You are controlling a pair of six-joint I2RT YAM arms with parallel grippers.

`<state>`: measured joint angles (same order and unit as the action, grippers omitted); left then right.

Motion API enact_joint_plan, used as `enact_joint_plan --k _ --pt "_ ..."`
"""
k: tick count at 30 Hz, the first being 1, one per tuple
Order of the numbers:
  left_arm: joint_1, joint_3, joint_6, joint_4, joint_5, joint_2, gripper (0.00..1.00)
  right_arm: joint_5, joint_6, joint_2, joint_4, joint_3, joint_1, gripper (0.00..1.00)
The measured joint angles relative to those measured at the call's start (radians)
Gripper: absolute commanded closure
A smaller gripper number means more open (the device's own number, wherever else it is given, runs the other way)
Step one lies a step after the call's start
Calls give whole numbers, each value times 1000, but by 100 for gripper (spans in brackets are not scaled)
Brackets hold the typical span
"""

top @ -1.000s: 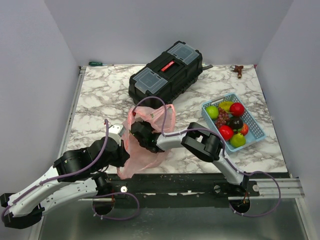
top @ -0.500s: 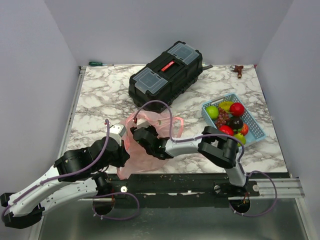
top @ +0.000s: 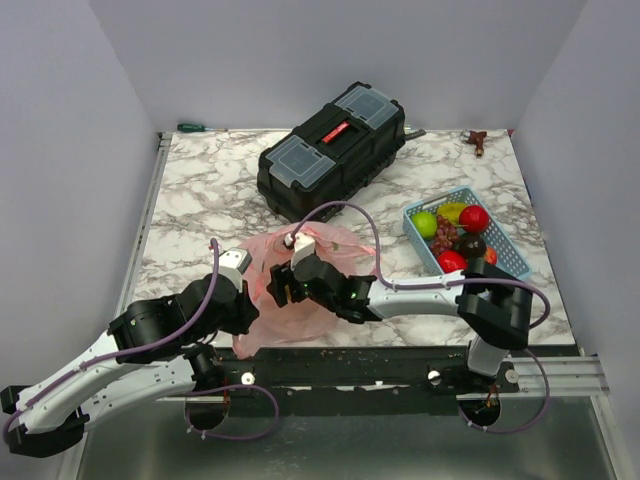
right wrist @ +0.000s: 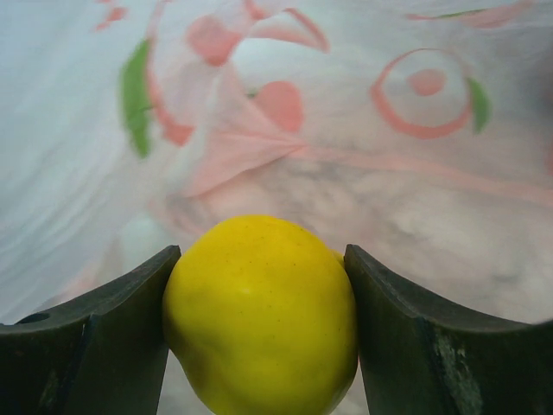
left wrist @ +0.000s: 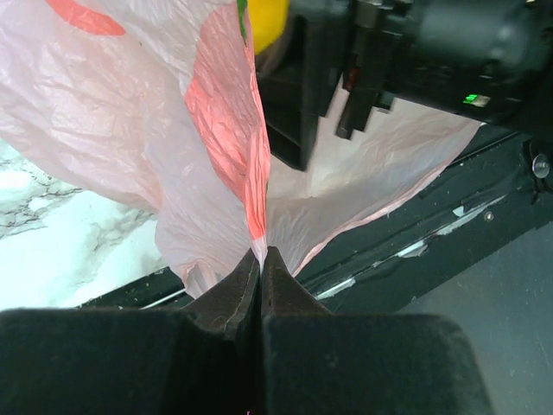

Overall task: Take the fake fruits out of the plastic bag
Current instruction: Take out the fake fruit from the plastic bag, then place the fake fruit in the bin.

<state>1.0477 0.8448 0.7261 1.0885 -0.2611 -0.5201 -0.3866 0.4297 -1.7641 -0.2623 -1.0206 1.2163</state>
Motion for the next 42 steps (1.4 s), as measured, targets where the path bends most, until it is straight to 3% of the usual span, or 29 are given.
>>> enact_joint_plan --k 11,21,33,42 --pt "0 0 19 10 -14 4 100 362 70 107 -53 48 0 93" --pt "0 0 35 13 -33 39 100 447 95 211 -26 63 0 99" --pt "0 0 40 14 -42 5 100 332 36 447 79 -122 0 99" --pt "0 0 45 18 -44 2 100 -89 -58 644 214 -72 0 99"
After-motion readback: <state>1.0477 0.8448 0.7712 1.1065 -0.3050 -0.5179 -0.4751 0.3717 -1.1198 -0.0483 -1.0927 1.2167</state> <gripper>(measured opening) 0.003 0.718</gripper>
